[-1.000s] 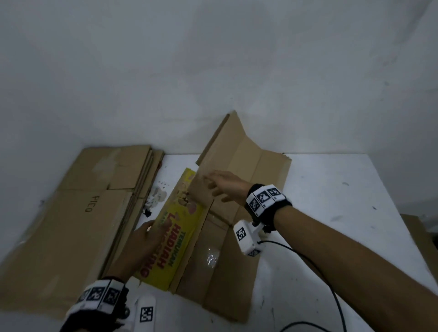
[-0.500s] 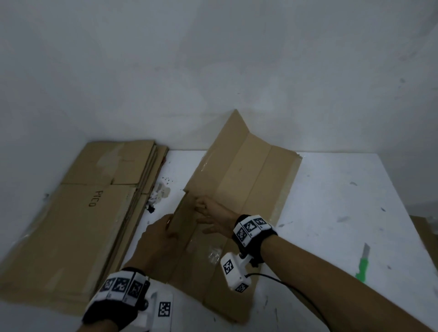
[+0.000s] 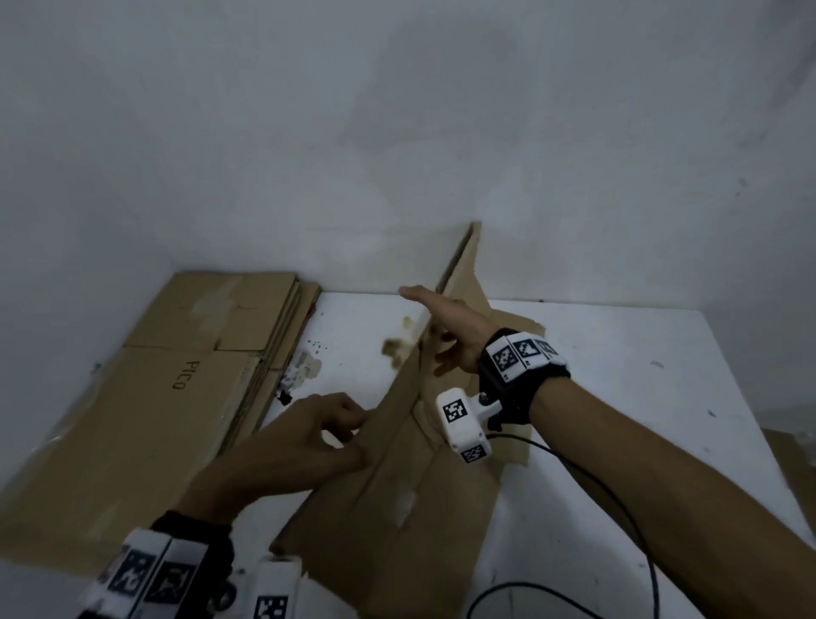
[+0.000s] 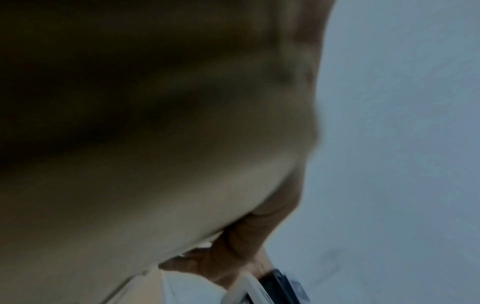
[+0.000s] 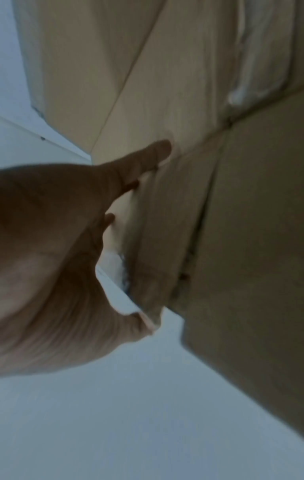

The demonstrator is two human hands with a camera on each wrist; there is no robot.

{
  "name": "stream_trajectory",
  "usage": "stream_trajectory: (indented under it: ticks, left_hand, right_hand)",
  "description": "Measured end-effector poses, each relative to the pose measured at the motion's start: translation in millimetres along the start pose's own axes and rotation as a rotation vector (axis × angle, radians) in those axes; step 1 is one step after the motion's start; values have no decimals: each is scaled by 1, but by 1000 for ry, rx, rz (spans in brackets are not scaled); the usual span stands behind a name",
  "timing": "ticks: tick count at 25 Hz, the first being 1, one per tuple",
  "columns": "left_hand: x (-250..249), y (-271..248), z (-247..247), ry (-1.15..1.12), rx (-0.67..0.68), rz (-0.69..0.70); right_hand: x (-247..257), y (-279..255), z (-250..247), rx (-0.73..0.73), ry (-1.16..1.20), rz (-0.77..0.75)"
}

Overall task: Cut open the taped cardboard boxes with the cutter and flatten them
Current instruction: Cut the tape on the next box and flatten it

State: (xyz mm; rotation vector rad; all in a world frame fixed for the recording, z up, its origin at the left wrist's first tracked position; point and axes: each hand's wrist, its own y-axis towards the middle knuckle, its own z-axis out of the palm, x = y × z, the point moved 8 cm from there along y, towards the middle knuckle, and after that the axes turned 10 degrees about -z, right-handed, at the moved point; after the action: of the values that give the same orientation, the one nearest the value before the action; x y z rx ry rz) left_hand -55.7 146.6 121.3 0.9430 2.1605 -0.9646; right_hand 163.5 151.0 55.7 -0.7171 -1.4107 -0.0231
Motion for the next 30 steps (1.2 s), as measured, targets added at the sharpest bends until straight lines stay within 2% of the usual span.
stream_trajectory:
  ticks: [2, 4, 6, 7, 8, 10, 14, 18, 21, 24, 30]
  left_hand:
    - [-27, -4, 18, 30, 3, 55]
    - [-43, -7, 33, 21, 89, 56]
    - [-44, -5, 37, -125, 165, 6]
    - [-35, 1, 32, -236, 126, -20]
    - [-19, 9, 25, -365, 43, -74]
    - [32, 29, 28, -557, -80, -269]
    - [112, 47, 100, -728, 18, -646]
    - [126, 45, 151, -559, 94, -783]
    - [134, 46, 168, -421, 81, -800]
    - [138, 51, 175, -306, 81, -757]
    - [147, 48, 148, -501, -97, -573]
  right_hand:
    - [7, -4, -8, -57, -22, -18]
    - [11, -13, -15, -62, 39, -49]
    - [12, -25, -26, -46, 194, -75]
    - [14, -32, -32, -27, 287, -86]
    - [15, -39, -39, -3, 383, -107]
    - [17, -57, -56, 45, 562, -152]
    - [-13, -85, -101, 12, 596, -157]
    - [-74, -95, -144, -76, 577, -85]
    - [-110, -92, -173, -134, 488, -38]
    - [-134, -85, -187, -136, 318, -5]
    - [-144, -86, -198, -218, 191, 10]
